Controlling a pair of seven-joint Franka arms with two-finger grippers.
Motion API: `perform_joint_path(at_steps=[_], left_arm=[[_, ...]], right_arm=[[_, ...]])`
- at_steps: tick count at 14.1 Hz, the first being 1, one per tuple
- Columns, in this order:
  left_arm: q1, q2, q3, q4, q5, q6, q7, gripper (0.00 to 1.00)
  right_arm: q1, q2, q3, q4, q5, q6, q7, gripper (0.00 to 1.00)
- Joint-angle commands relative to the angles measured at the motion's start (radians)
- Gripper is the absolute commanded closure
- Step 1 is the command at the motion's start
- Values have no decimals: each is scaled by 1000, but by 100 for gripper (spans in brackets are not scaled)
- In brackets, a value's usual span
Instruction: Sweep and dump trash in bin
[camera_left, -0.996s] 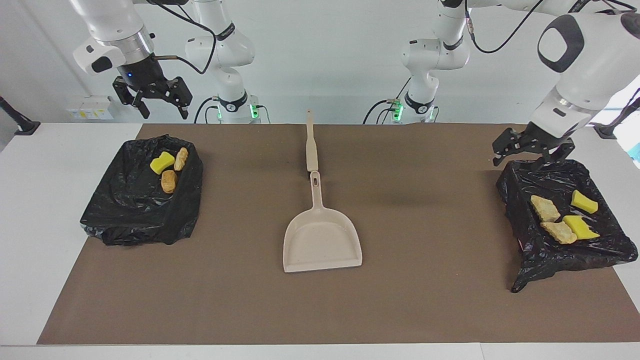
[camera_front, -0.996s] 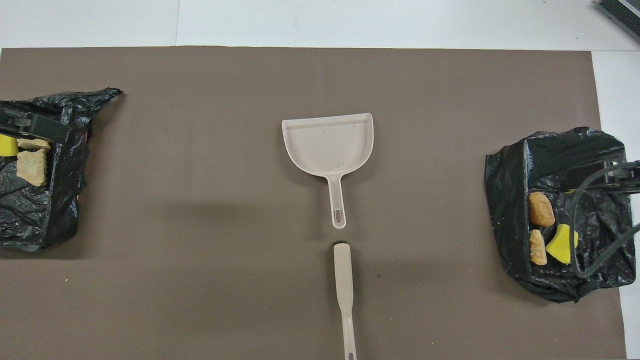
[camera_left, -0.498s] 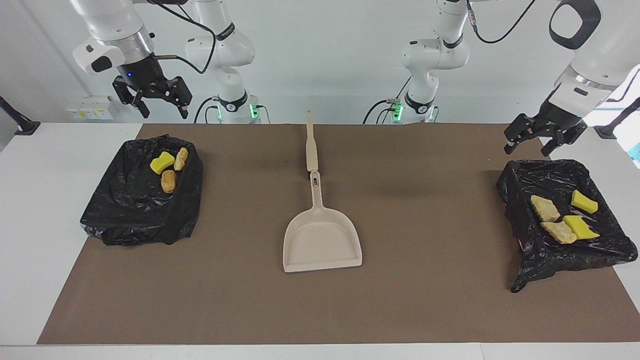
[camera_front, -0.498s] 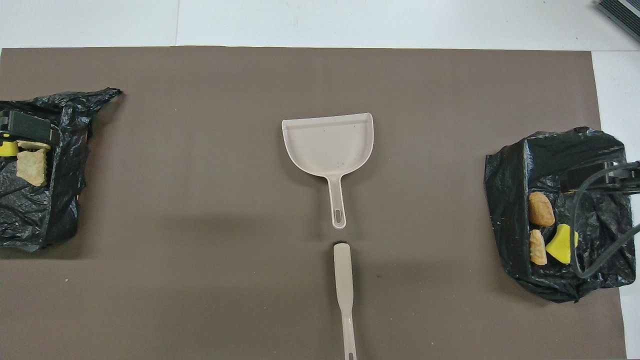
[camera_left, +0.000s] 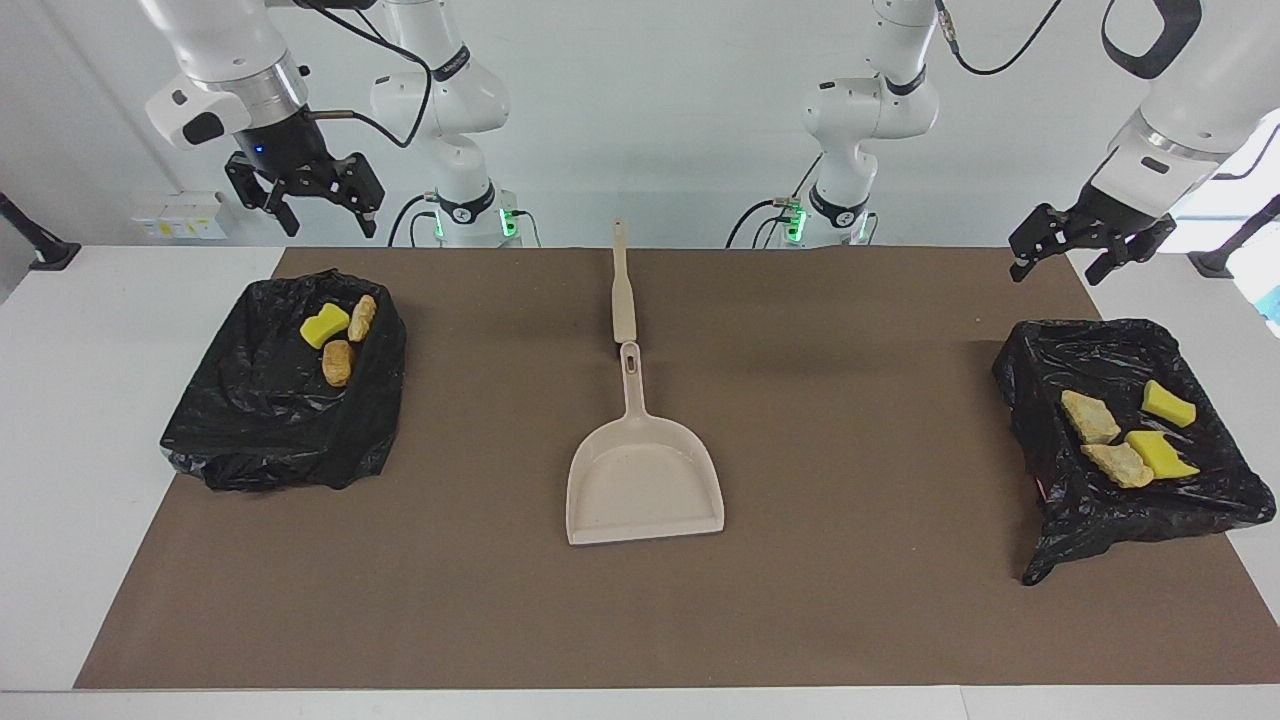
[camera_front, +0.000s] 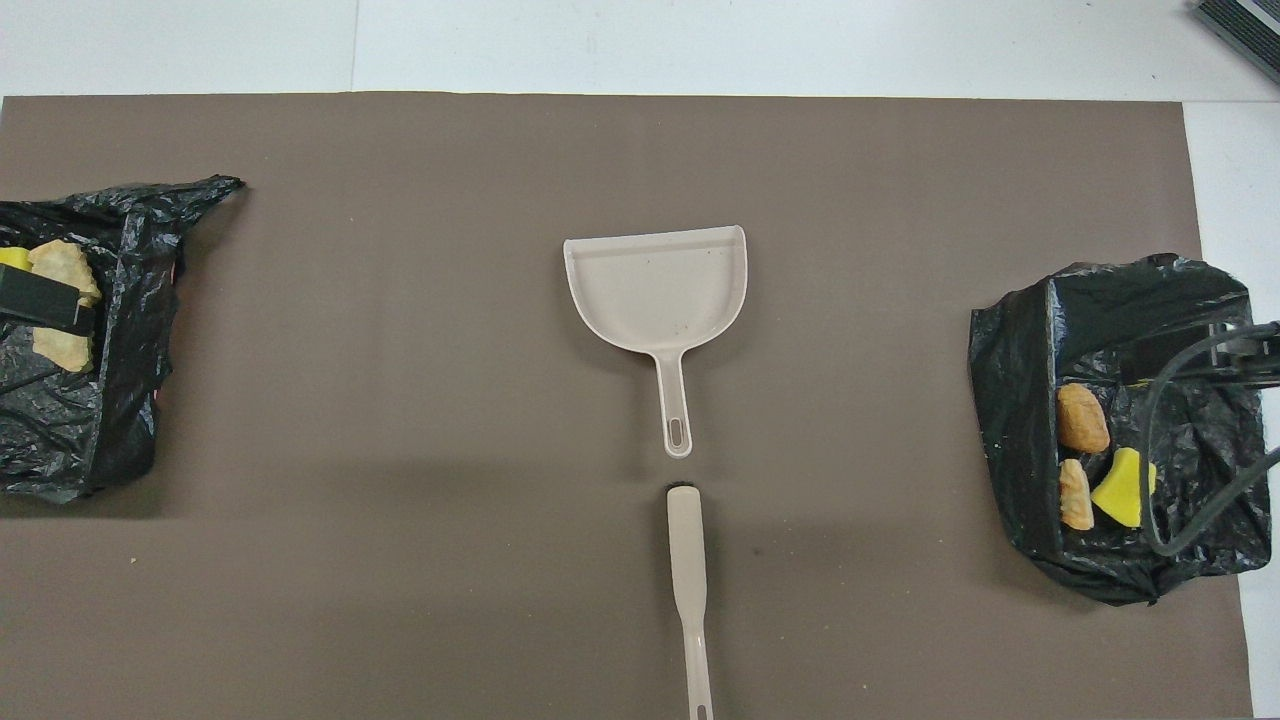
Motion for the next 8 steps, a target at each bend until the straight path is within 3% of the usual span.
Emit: perform_joint_path(at_steps=[1,8], left_arm=[[-9,-15,4,-11,22,-18,21,0],[-9,-18,2,-17,19,-18,22,0]], right_arm=[[-5,-18,0,-19,-13,-2,-34,0],[-5,-19,0,-19,-14,-2,-34,0]])
